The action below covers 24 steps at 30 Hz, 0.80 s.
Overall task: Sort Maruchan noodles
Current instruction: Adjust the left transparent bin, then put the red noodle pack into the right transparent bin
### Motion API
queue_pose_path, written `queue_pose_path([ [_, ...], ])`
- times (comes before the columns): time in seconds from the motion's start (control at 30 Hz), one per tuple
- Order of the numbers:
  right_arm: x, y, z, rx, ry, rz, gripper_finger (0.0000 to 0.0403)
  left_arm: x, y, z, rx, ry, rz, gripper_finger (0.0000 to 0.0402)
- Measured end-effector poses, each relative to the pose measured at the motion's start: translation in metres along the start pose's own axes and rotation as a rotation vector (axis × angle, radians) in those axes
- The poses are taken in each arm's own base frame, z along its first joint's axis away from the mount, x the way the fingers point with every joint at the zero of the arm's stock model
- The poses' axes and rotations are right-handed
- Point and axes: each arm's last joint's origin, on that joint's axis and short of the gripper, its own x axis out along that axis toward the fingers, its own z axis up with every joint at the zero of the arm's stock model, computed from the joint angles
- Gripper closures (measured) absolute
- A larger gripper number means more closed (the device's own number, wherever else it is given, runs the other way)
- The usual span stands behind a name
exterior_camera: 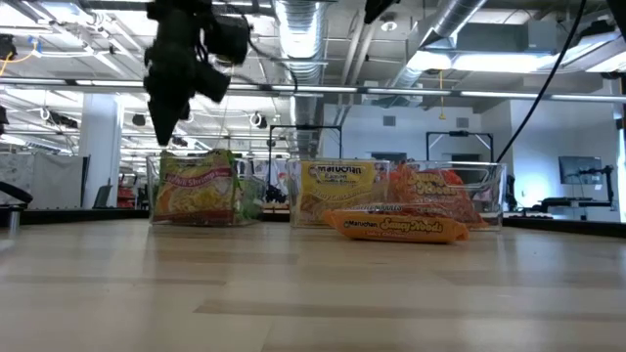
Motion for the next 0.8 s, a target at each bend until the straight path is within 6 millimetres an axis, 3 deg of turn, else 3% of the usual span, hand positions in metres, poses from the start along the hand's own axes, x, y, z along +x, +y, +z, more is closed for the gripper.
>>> queue_pose_path([
  [0.27,-0.001,0.005,-0.005,0.088,0.047,0.011,0.0210,-0.047,-0.026,-0.027,-0.007,-0.268,-0.058,0.0294],
  [0.47,-0.002,0.010,-0.005,0.236,0.057,0.093,0.0210,-0.072,-0.037,-0.044,-0.010,-0.423,-0.200,0.0294],
  [0.7,-0.003,0.030,-0.004,0.288,0.066,0.136,0.0210,-0.098,-0.057,-0.057,0.096,-0.621,-0.360,0.0294],
  [0.8,0.008,0.042,-0.008,0.317,0.129,0.138,0.0210,-0.108,-0.065,-0.060,0.151,-0.717,-0.390,0.0294],
])
